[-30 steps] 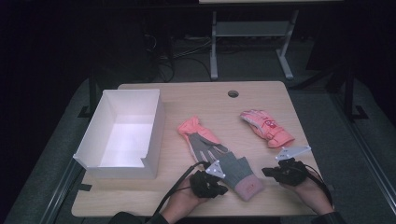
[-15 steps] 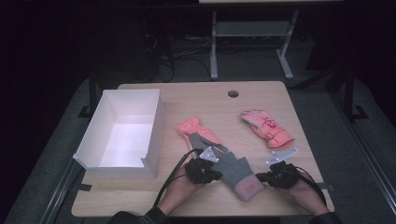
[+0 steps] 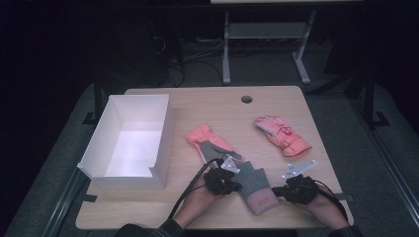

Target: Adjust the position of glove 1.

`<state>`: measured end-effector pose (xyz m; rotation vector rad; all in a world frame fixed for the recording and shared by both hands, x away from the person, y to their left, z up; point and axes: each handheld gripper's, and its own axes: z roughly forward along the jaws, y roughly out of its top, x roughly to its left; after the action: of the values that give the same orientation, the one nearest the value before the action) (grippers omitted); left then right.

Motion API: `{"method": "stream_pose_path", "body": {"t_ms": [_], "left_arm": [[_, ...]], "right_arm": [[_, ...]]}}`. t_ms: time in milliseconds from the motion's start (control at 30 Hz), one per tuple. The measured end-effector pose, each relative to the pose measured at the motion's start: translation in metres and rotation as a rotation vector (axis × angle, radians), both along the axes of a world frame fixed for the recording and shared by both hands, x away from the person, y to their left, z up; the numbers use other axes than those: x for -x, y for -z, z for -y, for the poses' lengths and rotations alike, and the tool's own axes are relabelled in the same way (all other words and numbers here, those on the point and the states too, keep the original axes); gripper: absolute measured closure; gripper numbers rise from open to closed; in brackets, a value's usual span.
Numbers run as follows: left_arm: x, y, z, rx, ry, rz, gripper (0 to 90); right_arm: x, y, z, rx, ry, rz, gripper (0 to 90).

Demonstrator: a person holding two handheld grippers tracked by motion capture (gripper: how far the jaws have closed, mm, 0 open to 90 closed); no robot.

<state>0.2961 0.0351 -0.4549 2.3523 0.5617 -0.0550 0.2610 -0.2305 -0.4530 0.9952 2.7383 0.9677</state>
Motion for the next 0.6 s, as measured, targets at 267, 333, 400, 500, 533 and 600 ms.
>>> {"method": "stream_pose_path", "body": {"t_ms": [267,333,400,500,533,600], "left_arm": [[-0.007,0.0,0.004,0.003,0.015,0.0,89.6],[-0.008,-0.001,0.005,0.0,0.012,0.005,89.6],[-0.01,-0.001,0.006,-0.004,0.01,0.009,89.6],[-0.011,-0.001,0.007,-0.004,0.005,0.017,89.6],[-0.011,-0.001,0.008,-0.002,0.002,0.015,89.6],[-0.013,-0.001,0.009,-0.003,0.005,0.018,89.6]], "right_arm": [[0.009,-0.001,-0.004,0.001,-0.022,-0.021,90.0],[0.012,0.0,-0.005,-0.005,-0.035,-0.019,90.0],[0.014,-0.001,-0.006,-0.006,-0.046,-0.021,90.0],[0.018,-0.001,-0.011,-0.009,-0.068,-0.018,90.0],[0.018,-0.001,-0.012,-0.013,-0.076,-0.013,90.0],[0.02,-0.002,-0.016,-0.011,-0.09,-0.011,90.0]]}}
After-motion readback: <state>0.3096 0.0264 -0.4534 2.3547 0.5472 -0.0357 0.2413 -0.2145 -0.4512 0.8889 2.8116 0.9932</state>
